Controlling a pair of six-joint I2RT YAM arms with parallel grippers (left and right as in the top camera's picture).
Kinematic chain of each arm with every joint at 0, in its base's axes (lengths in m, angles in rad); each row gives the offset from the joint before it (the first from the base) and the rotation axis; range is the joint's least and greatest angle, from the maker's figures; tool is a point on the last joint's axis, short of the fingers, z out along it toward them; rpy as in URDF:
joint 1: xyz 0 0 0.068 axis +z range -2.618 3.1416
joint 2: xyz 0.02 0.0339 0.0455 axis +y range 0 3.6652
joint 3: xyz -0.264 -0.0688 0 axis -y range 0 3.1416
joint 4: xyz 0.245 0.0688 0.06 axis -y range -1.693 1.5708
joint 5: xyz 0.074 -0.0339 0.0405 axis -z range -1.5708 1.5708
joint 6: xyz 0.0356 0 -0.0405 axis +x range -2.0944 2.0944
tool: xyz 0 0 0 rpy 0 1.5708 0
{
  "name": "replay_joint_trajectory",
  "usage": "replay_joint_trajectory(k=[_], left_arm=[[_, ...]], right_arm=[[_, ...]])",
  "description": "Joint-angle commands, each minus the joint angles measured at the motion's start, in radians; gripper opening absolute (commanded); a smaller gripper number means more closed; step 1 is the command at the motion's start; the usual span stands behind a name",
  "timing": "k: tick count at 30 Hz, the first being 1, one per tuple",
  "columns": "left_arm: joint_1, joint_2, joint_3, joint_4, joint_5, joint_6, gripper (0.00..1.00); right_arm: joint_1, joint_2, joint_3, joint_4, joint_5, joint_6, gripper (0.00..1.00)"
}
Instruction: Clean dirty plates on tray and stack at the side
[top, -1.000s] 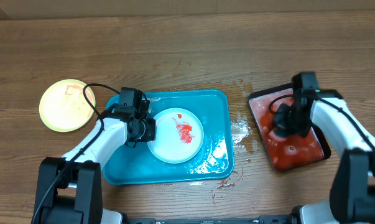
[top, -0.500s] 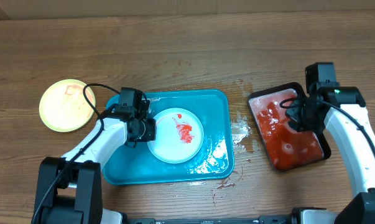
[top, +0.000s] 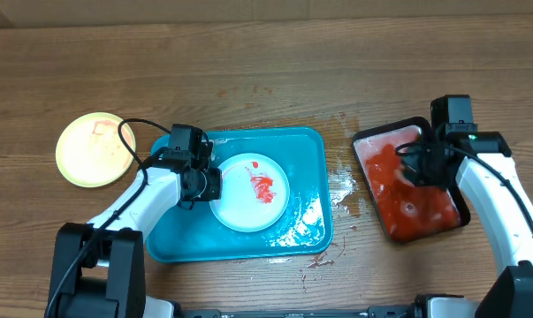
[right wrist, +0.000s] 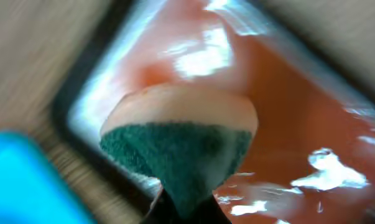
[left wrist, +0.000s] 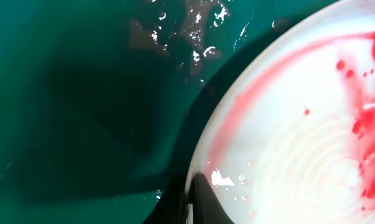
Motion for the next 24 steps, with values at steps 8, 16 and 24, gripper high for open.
replay_joint_trajectory(k=[8,16,24], left_arm=[[0.006,0.041,-0.023,0.004,-0.030,0.036,0.04],[0.006,0.041,-0.023,0.009,0.040,0.039,0.04],[0.006,0.041,-0.023,0.042,0.214,0.074,0.04]], right_arm=[[0.122,0.001,-0.015,0.098,-0.730,-0.401,0.04],[0.464,0.044,-0.015,0.355,-0.727,-0.193,0.04],[0.590,0.212,-0.015,0.620,-0.731,0.003,0.04]])
